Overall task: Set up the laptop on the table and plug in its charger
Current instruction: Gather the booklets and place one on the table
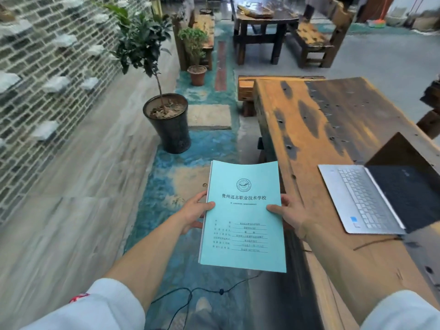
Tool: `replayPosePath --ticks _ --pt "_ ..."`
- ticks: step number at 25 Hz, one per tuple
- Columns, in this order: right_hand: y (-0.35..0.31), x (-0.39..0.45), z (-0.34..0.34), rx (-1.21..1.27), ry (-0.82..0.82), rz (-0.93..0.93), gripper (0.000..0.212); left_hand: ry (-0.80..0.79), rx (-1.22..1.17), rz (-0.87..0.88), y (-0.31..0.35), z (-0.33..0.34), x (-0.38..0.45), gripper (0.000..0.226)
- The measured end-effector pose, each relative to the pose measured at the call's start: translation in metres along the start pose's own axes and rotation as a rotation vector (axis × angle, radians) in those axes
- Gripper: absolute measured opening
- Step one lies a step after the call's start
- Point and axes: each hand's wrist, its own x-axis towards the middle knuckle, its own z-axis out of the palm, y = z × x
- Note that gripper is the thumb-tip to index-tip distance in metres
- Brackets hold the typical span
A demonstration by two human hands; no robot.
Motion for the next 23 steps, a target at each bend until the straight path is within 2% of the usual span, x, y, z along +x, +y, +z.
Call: replayPosePath --ticks 5,9,17,23 --pt "-0.033 0.023 0.048 -0.073 -0.01 -0.029 0.028 0.004 0.011 0.033 0.012 -0.058 0.013 0.069" --pt "-0.059 0.041 0.077 -0.109 -0.029 -0.058 0.028 0.021 -0.011 0.055 0.025 -0.09 0.023 0.07" --pt "-0.094 0.093 0.108 -0.118 -0.055 -0.064 0.029 0.097 -0.028 0.087 0.051 -0.126 0.055 0.072" --pt "-0.121 0.17 0.114 -0.117 -0.087 -0.066 0.031 0.094 -0.046 0.085 0.089 -0.139 0.108 0.073"
